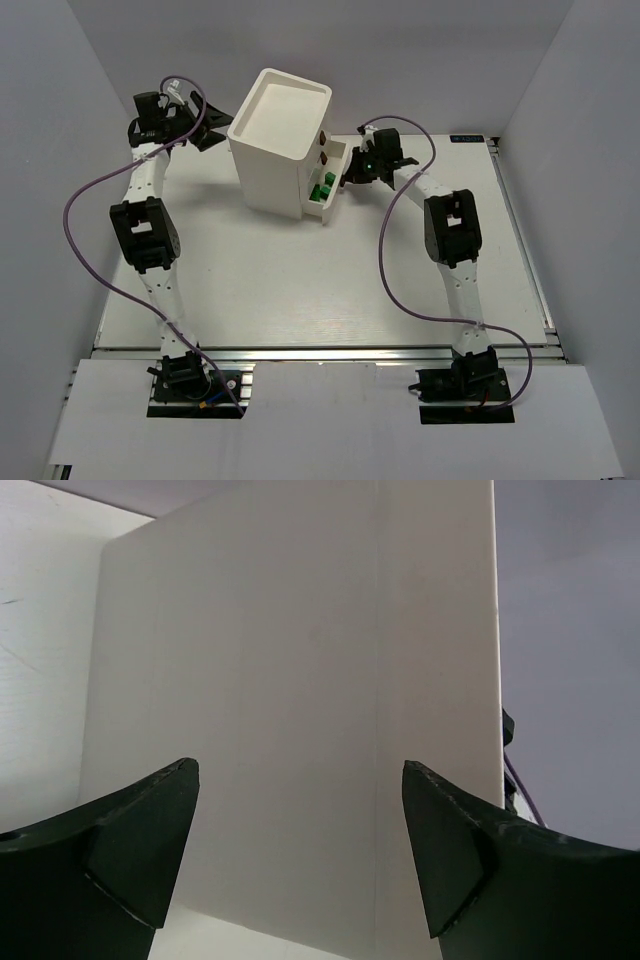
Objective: Sort the legos into containers by color
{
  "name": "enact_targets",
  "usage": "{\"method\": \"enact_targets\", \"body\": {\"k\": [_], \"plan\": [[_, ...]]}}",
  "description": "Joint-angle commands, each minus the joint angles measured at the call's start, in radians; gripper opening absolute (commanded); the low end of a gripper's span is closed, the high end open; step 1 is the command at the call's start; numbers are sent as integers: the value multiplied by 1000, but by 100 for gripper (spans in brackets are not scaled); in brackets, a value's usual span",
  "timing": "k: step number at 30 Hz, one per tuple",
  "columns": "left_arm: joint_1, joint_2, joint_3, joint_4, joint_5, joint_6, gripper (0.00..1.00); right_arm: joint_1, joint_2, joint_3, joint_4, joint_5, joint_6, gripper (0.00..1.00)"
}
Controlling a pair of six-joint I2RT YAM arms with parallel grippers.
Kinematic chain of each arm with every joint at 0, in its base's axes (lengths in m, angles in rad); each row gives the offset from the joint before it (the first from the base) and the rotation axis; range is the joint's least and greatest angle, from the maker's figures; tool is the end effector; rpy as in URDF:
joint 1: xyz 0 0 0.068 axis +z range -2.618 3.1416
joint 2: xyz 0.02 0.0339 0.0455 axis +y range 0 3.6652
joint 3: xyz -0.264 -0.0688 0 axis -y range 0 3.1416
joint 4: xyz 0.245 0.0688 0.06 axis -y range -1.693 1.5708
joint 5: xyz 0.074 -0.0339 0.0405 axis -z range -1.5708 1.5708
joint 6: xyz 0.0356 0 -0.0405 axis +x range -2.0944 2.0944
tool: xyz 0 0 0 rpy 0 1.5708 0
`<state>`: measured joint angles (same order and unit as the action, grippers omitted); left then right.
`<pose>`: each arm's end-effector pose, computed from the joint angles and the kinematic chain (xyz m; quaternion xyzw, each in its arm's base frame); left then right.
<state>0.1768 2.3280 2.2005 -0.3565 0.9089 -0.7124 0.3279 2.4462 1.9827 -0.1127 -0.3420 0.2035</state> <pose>0.5334 0.0668 0.2891 -0.1259 0.7919 -0.4853 0.3486 0.5252 0.1913 0.1682 -0.1349 0.8593 0.2677 0.4143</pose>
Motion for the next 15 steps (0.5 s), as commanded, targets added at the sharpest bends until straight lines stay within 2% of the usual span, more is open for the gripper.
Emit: {"method": "enact_targets", "body": {"k": [1,6,15], "plan": [[-26,-73,-7,-27,36,60,91,31,30,74,56,-66,71,0],[-68,-71,-45,-102,22,131,90,45,79,134,82,-80,108,0],[-99,-48,-36,-119,1,134,90,71,148,197,206,-138,234,0]]}}
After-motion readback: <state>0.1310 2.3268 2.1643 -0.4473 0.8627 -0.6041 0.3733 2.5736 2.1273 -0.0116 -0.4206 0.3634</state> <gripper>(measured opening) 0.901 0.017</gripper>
